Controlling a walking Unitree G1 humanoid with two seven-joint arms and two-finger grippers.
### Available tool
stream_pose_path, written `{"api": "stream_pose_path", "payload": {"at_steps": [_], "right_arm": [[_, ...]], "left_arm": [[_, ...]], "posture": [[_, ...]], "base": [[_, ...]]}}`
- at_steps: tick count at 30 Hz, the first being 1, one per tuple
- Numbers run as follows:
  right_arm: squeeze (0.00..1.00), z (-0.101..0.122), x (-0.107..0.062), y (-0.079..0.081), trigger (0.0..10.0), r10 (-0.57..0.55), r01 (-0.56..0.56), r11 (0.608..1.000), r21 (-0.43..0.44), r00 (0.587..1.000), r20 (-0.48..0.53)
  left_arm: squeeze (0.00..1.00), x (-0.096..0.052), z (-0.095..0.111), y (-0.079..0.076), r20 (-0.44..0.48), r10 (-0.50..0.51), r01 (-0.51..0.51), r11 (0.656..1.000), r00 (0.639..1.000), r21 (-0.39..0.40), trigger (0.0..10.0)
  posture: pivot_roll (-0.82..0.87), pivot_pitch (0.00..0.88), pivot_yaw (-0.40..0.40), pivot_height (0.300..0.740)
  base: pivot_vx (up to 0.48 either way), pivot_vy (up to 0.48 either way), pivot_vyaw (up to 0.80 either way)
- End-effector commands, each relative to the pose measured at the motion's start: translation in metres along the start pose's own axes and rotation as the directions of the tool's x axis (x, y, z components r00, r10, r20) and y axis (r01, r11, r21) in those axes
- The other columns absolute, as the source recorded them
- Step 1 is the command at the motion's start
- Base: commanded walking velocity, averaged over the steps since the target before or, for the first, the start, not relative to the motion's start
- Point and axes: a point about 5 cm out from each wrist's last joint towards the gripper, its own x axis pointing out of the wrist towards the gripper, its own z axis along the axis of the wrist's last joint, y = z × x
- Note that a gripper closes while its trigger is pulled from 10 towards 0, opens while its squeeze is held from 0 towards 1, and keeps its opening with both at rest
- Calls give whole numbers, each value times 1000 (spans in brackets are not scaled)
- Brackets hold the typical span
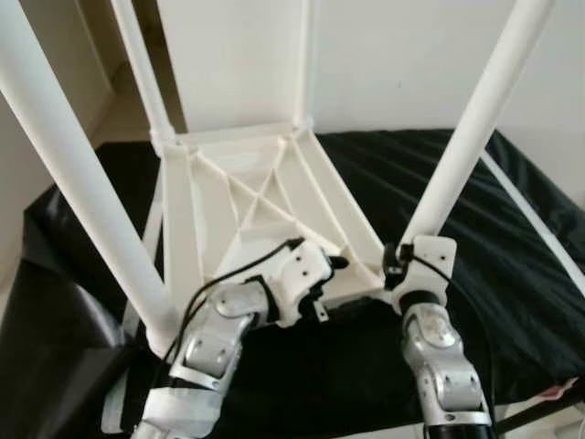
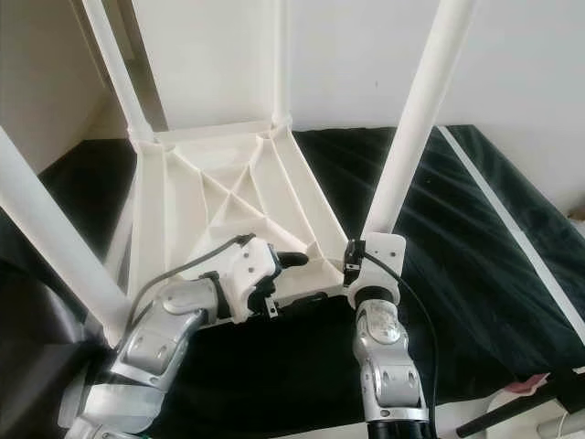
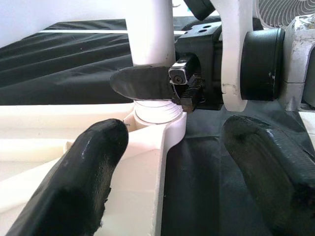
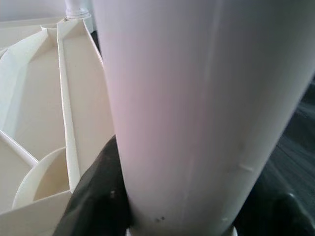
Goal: Building children table
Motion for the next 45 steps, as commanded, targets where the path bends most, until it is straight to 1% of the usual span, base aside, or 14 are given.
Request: {"api": "stream_pose_path", "payload": {"at_steps": [1, 3, 10, 22, 23, 25, 27, 29, 33, 40, 41, 42, 44, 45], "right_arm": [[898, -21, -6, -1, 10000, -29, 30, 999, 11, 995, -99], [1000, -18, -6, 2, 10000, -16, 17, 1000, 25, 997, -78], [1000, -7, -8, 3, 10000, 35, -34, 998, 48, 999, -9], [1000, 9, -5, -31, 10000, 274, -273, 962, -28, 958, 87], [0, 12, -2, -36, 10000, 344, -339, 938, -67, 935, 85], [0, 14, 1, -37, 10000, 410, -401, 910, -107, 909, 81], [0, 19, 7, -33, 10000, 538, -522, 835, -175, 841, 60], [0, 19, 7, -33, 10000, 538, -522, 835, -175, 841, 60], [0, 22, 17, -18, 10000, 654, -625, 729, -279, 757, 14], [0, 18, 19, -16, 10000, 712, -685, 663, -301, 702, -29], [0, 17, 19, -17, 5255, 720, -696, 652, -300, 692, -41], [0, 14, 19, -20, 2235, 722, -701, 648, -296, 690, -54], [0, 14, 19, -20, 2235, 722, -701, 648, -296, 690, -54], [0, 12, 18, -22, 1137, 726, -708, 643, -293, 685, -63]], "left_arm": [[0, 1, -4, 7, -22, 164, -164, 986, 986, 11, 10000], [0, 1, -4, 5, -23, 152, -152, 988, 988, 17, 10000], [0, 2, -2, 1, -16, 135, -134, 991, 991, 28, 10000], [0, 5, 0, 0, -3, 125, -125, 992, 992, 37, 10000], [0, 5, 0, 0, -2, 121, -121, 992, 993, 40, 10000], [0, 6, 0, 0, -2, 116, -116, 992, 993, 42, 10000], [0, 7, 1, -1, 0, 105, -105, 993, 994, 45, 10000], [0, 7, 1, -1, 0, 105, -105, 993, 994, 45, 10000], [0, 9, 2, -1, -7, 99, -98, 993, 995, 59, 10000], [0, 10, 2, -1, -14, 104, -102, 992, 995, 78, 10000], [0, 9, 2, -1, -15, 107, -105, 991, 994, 79, 10000], [0, 8, 1, -1, -17, 111, -109, 991, 994, 79, 10000], [0, 8, 1, -1, -17, 111, -109, 991, 994, 79, 10000], [0, 7, 1, -1, -19, 113, -112, 991, 993, 79, 10000]], "posture": [[-47, 0, -23, 740], [-48, 0, -24, 740], [-51, 0, -23, 740], [-62, 0, -17, 740], [-65, 0, -15, 740], [-67, 0, -12, 740], [-70, 0, -8, 740], [-70, 0, -8, 740], [-61, 0, -13, 740], [-40, 0, -27, 740], [-37, 0, -29, 740], [-35, 0, -29, 740], [-35, 0, -29, 740], [-34, 0, -30, 740]], "base": [[0, 0, 0], [0, 0, 0], [0, 0, 0], [0, 0, 0], [0, 0, 0], [0, 0, 0], [0, 0, 0], [0, 0, 0], [0, 0, 0], [0, 0, 0], [0, 0, 0], [0, 0, 0], [0, 0, 0], [0, 0, 0]]}}
